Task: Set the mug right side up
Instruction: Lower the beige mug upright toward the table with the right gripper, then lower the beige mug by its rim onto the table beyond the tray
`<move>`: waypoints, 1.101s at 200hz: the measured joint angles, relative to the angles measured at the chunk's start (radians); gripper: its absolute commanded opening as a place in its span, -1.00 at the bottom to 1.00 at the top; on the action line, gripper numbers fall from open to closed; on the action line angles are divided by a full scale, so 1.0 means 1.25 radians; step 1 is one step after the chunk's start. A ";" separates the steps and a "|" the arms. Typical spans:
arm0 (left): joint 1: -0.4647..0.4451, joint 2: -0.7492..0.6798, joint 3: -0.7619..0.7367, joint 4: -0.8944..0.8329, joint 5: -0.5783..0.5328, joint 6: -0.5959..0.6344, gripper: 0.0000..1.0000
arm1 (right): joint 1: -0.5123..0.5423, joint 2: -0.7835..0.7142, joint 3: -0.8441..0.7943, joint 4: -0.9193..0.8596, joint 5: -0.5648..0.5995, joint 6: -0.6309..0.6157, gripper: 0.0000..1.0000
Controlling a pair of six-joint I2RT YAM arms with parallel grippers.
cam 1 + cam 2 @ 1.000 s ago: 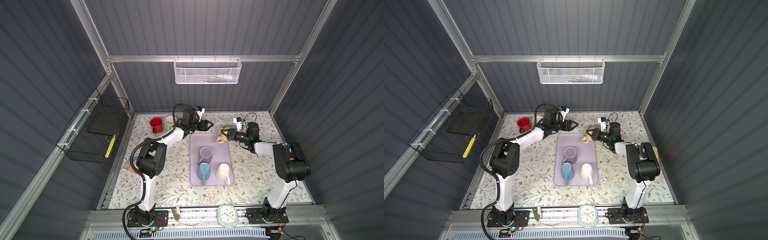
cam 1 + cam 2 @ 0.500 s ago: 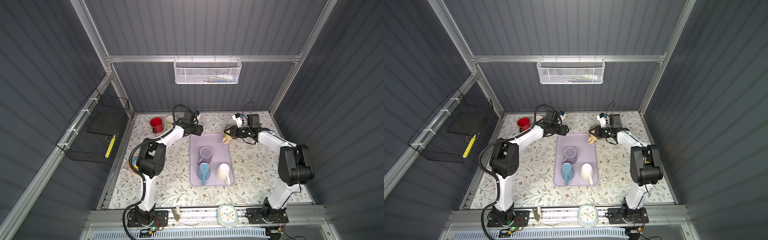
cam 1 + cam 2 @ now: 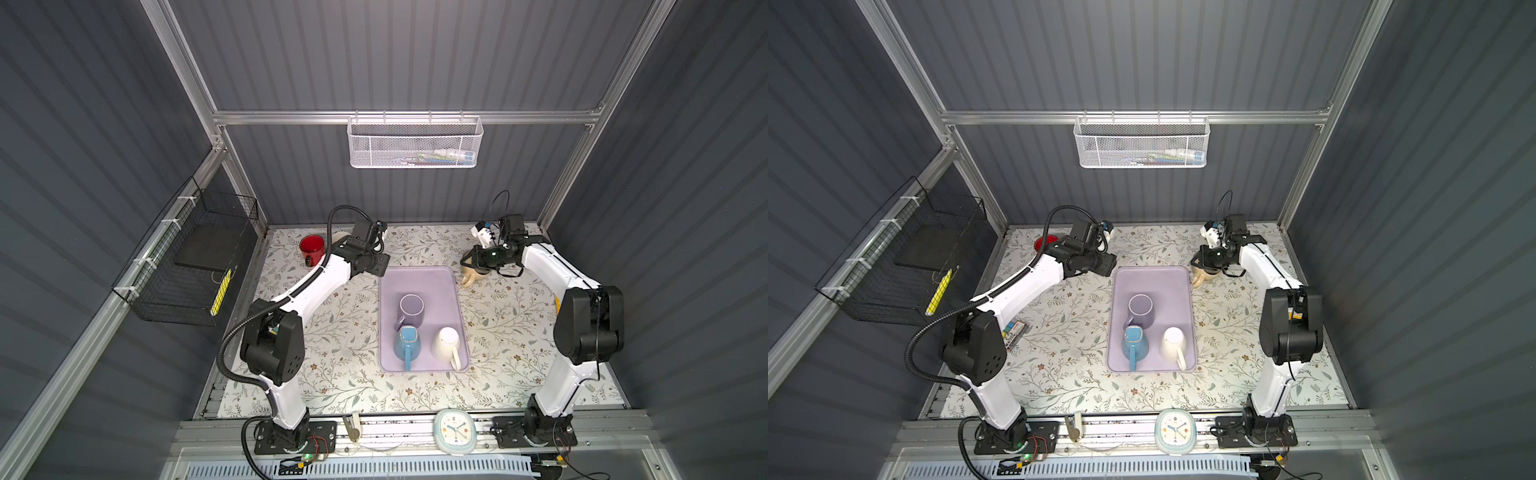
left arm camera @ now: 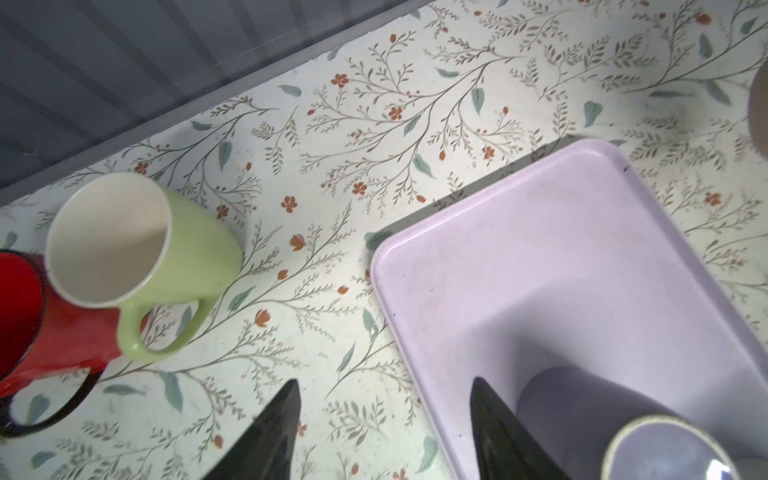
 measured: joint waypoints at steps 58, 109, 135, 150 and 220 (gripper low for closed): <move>0.001 -0.167 -0.209 0.028 -0.032 0.020 0.32 | -0.023 0.138 0.248 -0.172 0.063 -0.067 -1.00; -0.024 -0.230 -0.268 0.089 -0.006 0.051 0.32 | -0.042 0.250 0.420 -0.274 0.080 -0.104 -1.00; -0.027 -0.230 -0.274 0.107 0.012 0.058 0.32 | -0.043 0.303 0.477 -0.308 0.082 -0.122 -1.00; -0.027 -0.230 -0.280 0.116 0.024 0.059 0.32 | -0.043 0.331 0.500 -0.324 0.075 -0.130 -1.00; -0.029 -0.235 -0.307 0.134 0.066 0.067 0.32 | -0.043 0.460 0.693 -0.402 0.065 -0.189 -1.00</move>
